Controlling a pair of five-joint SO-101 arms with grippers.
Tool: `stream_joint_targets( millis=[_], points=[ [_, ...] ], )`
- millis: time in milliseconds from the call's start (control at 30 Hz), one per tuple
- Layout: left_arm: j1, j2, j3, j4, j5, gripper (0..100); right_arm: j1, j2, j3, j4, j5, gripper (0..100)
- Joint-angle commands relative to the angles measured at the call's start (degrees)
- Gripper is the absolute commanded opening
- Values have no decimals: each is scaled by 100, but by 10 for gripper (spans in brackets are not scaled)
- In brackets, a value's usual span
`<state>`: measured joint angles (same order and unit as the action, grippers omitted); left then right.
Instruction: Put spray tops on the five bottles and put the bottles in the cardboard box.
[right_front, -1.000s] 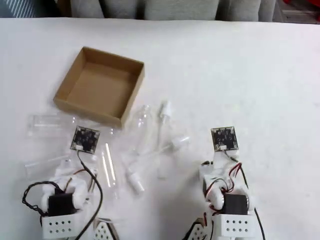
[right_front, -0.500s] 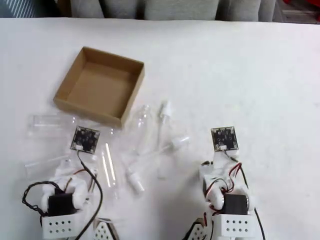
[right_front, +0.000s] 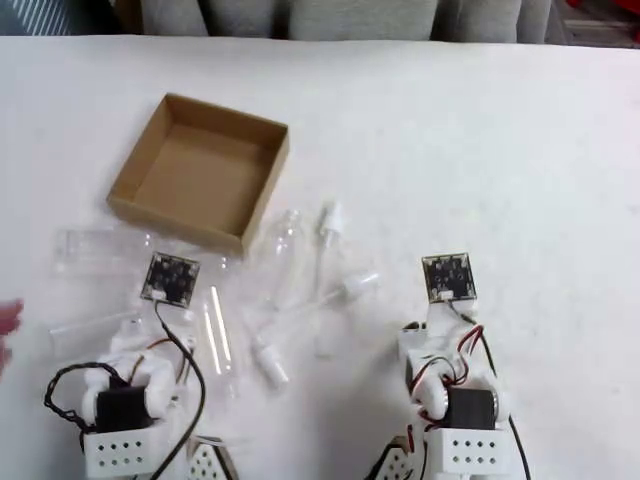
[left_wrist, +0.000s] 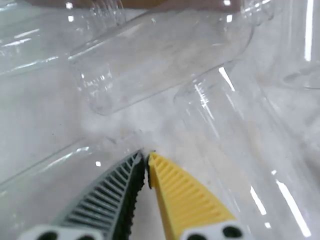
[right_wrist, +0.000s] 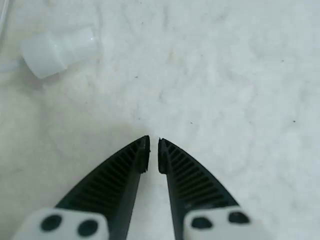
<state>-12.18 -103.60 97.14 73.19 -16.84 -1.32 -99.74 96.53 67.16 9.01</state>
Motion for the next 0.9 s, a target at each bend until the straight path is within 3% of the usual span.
stream_joint_targets(
  millis=[0,867],
  points=[
    [48,-4,-9,18,-18,20,22,-40,53,-48,62,18],
    [268,-4,-9,18,9,20,4,-40,53,-48,62,18]
  ],
)
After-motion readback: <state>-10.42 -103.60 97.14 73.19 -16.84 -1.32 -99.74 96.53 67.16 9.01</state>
